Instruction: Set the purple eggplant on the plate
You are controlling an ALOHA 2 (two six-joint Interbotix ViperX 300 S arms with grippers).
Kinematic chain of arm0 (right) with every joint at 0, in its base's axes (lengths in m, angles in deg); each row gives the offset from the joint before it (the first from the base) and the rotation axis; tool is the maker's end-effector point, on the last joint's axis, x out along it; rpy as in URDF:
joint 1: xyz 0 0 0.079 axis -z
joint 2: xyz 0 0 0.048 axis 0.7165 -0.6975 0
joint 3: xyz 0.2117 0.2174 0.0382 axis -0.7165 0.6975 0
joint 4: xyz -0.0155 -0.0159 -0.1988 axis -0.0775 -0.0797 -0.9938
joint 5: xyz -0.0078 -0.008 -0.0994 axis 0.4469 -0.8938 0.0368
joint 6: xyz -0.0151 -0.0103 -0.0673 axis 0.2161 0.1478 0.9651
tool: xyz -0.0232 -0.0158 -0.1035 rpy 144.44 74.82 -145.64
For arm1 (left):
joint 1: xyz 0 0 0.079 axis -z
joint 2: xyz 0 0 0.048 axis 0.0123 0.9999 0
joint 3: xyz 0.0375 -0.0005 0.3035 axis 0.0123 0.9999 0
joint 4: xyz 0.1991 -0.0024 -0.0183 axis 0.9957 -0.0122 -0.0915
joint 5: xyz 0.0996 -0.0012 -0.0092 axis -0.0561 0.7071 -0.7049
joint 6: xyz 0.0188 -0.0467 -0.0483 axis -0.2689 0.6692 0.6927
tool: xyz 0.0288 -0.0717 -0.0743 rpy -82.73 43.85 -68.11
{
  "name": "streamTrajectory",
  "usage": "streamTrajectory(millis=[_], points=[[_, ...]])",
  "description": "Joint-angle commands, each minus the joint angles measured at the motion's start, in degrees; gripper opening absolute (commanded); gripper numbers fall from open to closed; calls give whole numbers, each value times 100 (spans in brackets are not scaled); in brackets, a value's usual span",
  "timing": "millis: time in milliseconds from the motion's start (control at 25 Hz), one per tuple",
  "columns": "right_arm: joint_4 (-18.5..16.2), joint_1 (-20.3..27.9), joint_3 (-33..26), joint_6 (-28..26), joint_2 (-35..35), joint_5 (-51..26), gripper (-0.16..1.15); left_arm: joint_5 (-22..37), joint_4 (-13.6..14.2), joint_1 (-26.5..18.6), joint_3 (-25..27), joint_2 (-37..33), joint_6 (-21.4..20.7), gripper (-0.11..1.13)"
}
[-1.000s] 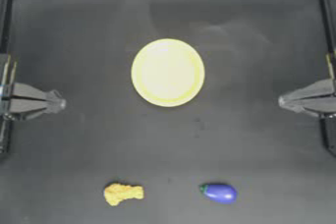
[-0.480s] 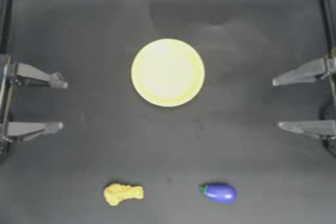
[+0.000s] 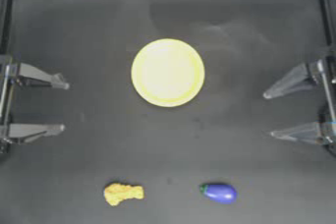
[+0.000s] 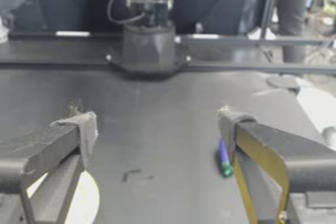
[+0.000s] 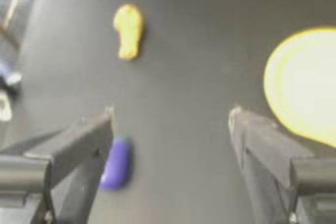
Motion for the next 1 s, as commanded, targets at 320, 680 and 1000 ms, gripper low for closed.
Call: streamTrajectory(millis=[320, 680, 1000], points=[[-1898, -1327, -1494, -1960, -1556, -1854, 98, 88, -18, -88, -158, 62, 0, 101], [-1556, -1714, -1925, -2531, -2584, -2232, 98, 237, -18, -158, -176, 79, 0, 101], [-1485, -1854, -1942, -2786, -3190, -2109, 98, 255, -18, -158, -176, 79, 0, 101]])
